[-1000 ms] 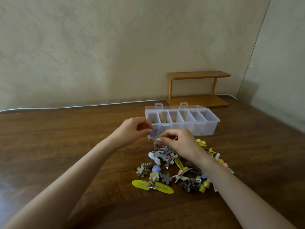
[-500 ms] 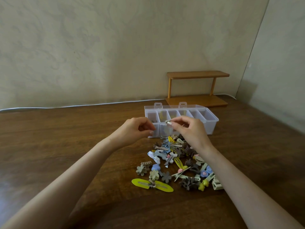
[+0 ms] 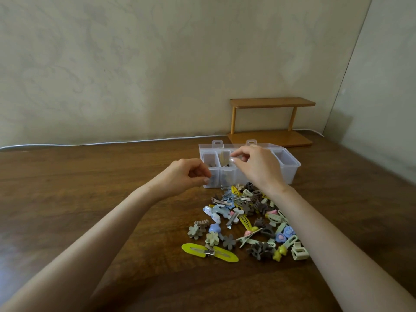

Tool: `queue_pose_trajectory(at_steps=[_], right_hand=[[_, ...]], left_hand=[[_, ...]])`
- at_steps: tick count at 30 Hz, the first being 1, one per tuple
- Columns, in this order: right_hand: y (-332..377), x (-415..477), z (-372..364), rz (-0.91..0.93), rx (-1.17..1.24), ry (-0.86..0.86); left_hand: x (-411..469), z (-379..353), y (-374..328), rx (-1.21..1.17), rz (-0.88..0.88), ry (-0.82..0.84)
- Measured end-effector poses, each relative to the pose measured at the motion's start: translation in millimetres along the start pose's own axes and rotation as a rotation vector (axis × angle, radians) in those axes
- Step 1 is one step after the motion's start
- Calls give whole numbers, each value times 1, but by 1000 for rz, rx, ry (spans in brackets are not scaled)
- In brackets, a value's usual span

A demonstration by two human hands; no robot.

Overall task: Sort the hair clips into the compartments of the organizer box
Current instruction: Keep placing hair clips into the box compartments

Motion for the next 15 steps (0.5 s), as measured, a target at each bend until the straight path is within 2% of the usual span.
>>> queue_pose_trajectory(at_steps=[3,10,13,15], right_hand=[[8,-20,2,14,146,82],[34,-53,-17,18,236,618],[36,-60,-27,74,144,710],[34,-62,-31,121,81,699]], left_hand=[[0,-3,-1,40,-20,69],[-3,-7,7,164,-21,302],[-3,-7,11,150,-1,302],[-2,-7,13,135,13,297]])
Point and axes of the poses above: each hand's wrist, its own x-axis towards the middle knuckle, its own z-axis out of the back of the hand, y = z × x, the point moved 1 cm from there along x, towards the middle knuckle, and after that the axes turned 15 degrees about x, right-handed, at the moved point
